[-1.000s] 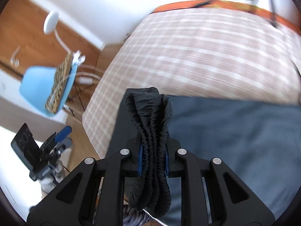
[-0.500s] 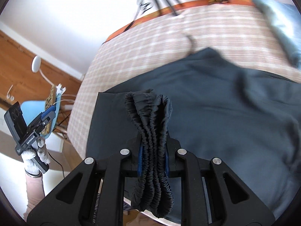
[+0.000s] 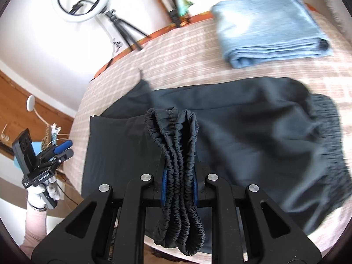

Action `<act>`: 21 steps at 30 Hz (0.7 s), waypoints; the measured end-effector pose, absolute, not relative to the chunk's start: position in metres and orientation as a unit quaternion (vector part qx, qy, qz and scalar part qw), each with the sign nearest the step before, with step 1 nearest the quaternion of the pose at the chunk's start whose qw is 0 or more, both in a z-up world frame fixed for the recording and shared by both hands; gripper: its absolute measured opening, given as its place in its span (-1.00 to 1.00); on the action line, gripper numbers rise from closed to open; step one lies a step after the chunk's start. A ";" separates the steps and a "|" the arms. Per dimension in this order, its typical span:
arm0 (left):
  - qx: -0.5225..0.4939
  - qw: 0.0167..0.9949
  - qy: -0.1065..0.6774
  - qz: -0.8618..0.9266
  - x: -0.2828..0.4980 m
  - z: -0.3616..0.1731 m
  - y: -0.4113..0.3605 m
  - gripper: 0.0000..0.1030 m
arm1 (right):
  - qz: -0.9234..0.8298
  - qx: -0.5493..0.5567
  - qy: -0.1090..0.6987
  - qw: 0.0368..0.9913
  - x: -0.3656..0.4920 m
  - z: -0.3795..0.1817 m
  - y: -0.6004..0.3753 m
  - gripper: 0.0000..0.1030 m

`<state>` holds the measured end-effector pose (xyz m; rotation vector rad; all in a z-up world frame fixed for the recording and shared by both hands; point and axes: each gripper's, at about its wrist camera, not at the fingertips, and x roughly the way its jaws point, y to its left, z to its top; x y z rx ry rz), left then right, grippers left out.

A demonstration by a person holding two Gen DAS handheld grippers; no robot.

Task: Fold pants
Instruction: 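Carry the waistband with the right gripper over the pants, folding them lengthwise, then lower the waistband onto the pants and open the right gripper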

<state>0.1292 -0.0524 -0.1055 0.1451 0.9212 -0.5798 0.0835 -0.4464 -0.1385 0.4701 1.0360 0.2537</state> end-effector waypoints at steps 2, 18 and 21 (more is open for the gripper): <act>0.073 0.851 0.440 -0.278 0.126 -0.108 -0.063 -0.21 | 0.110 0.222 0.487 0.838 0.080 -0.142 -0.468 -0.65; 0.077 0.851 0.445 -0.268 0.079 -0.148 -0.080 -0.21 | 0.068 0.213 0.480 0.848 0.078 -0.166 -0.546 -0.58; 0.082 0.846 0.454 -0.267 0.077 -0.156 -0.083 -0.21 | 0.034 0.195 0.479 0.855 0.074 -0.166 -0.550 -0.34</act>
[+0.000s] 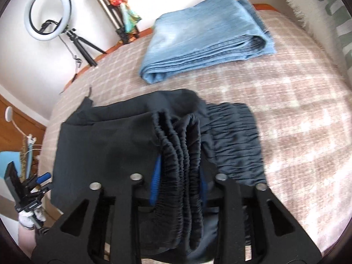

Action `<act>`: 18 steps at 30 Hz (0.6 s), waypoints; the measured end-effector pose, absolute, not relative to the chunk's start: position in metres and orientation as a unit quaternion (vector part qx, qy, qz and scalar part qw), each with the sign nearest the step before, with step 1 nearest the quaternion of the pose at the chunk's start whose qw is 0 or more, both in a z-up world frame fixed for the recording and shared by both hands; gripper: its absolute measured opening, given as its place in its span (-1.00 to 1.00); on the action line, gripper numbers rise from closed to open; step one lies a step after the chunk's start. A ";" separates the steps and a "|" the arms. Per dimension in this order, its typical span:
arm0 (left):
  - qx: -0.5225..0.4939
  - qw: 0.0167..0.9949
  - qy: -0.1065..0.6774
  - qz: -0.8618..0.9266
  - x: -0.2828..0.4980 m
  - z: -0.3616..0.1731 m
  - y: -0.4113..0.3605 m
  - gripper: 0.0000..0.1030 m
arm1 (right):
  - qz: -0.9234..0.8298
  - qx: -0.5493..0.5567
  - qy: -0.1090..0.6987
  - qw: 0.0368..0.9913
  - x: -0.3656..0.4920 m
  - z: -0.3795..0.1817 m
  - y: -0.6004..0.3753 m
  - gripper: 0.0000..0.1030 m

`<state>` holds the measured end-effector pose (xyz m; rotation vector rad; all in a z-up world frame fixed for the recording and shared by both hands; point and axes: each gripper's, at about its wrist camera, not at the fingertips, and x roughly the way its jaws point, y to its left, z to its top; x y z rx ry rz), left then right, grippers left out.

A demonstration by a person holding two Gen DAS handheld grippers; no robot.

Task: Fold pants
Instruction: 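Lower the waistband onto the pants and open the right gripper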

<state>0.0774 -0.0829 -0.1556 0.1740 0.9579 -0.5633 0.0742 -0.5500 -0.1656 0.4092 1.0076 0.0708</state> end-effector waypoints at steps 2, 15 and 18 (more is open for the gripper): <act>0.101 0.844 0.452 -0.271 0.074 -0.158 -0.089 -0.21 | 0.022 0.183 0.469 0.864 0.068 -0.159 -0.549 -0.34; 0.018 0.855 0.456 -0.247 0.071 -0.159 -0.054 -0.21 | 0.027 0.089 0.405 0.910 0.044 -0.111 -0.475 0.11; -0.009 0.852 0.470 -0.233 0.078 -0.164 -0.040 -0.21 | 0.077 0.102 0.419 0.899 0.051 -0.111 -0.446 0.12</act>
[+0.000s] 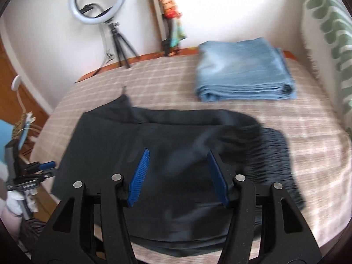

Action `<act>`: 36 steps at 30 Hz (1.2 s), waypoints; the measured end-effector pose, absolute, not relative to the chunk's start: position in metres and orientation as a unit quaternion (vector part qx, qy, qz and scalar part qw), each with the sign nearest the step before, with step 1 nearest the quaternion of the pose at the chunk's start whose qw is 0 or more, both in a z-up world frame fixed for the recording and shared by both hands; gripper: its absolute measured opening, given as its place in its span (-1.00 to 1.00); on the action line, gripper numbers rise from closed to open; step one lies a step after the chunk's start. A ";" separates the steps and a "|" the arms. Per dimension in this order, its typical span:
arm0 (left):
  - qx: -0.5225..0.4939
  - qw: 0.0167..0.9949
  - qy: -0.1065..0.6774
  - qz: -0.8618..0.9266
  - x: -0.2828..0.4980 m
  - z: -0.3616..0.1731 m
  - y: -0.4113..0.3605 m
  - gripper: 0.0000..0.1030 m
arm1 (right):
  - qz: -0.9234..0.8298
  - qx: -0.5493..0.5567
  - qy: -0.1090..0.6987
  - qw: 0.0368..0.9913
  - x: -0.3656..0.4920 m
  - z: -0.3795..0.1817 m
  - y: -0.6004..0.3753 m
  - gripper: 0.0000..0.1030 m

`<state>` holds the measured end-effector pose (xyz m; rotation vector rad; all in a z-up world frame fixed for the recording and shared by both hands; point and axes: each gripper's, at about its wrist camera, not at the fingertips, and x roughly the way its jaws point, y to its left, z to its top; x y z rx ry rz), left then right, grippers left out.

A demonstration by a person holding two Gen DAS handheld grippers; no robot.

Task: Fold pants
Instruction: 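Lower the waistband onto the pants and open the right gripper, then grasp the pants edge with the right gripper while the left gripper grasps the pants edge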

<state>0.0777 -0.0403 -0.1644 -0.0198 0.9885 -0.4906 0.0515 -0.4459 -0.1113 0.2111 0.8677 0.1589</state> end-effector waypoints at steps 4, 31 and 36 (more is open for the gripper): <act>-0.044 0.837 0.492 -0.234 0.083 -0.176 -0.031 -0.21 | 0.123 0.103 0.432 0.888 0.058 -0.114 -0.401 0.12; -0.165 0.813 0.474 -0.295 0.077 -0.181 -0.027 -0.21 | 0.183 -0.007 0.609 0.772 0.218 -0.158 -0.128 0.13; -0.146 0.819 0.469 -0.295 0.074 -0.176 -0.033 -0.21 | 0.156 -0.053 0.622 0.766 0.232 -0.169 -0.103 0.13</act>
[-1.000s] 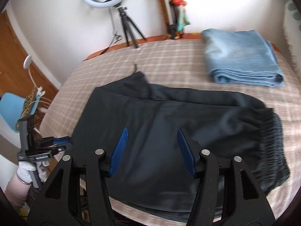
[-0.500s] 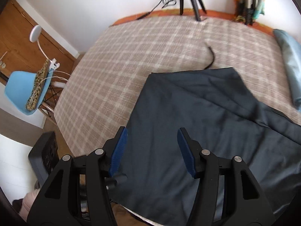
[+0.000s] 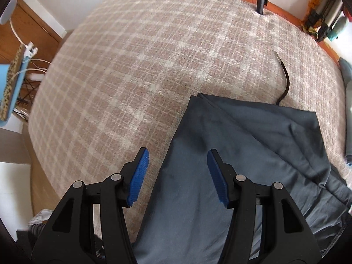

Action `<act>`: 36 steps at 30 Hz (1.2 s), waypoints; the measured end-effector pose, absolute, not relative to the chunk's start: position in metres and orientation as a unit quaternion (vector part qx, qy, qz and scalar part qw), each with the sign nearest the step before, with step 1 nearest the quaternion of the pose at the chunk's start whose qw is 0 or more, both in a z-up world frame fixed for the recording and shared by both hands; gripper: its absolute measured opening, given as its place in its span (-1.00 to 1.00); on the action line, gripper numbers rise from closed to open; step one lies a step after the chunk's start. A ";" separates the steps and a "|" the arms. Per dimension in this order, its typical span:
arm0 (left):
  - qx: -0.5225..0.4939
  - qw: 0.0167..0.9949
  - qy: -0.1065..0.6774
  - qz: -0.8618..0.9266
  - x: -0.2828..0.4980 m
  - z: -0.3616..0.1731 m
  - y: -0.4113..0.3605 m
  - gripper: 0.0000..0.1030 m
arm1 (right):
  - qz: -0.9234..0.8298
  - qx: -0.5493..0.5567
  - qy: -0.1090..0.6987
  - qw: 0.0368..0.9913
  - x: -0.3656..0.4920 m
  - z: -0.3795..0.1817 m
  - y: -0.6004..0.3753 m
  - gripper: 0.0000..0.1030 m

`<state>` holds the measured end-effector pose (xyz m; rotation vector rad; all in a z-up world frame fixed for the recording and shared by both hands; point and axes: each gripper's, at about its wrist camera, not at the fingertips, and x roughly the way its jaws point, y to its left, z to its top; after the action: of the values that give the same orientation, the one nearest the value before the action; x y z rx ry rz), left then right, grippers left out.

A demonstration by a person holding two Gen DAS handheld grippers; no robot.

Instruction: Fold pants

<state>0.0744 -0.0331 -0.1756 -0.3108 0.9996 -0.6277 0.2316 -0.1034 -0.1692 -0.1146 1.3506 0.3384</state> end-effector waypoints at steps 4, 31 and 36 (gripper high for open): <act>-0.127 0.825 0.465 -0.295 0.072 -0.170 -0.040 -0.21 | 0.140 -0.078 0.633 0.757 0.238 -0.181 -0.088 0.12; -0.121 0.816 0.483 -0.294 0.055 -0.176 -0.060 -0.85 | 0.173 0.005 0.601 0.780 0.235 -0.157 -0.144 -0.90; -0.105 0.826 0.449 -0.324 0.047 -0.153 -0.079 -0.89 | 0.180 0.048 0.576 0.796 0.226 -0.128 -0.180 -0.91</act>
<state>0.0474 -0.0794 -0.1533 -0.2237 0.9541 -0.6884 0.2258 -0.1803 -0.1282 0.1029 1.2363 0.3877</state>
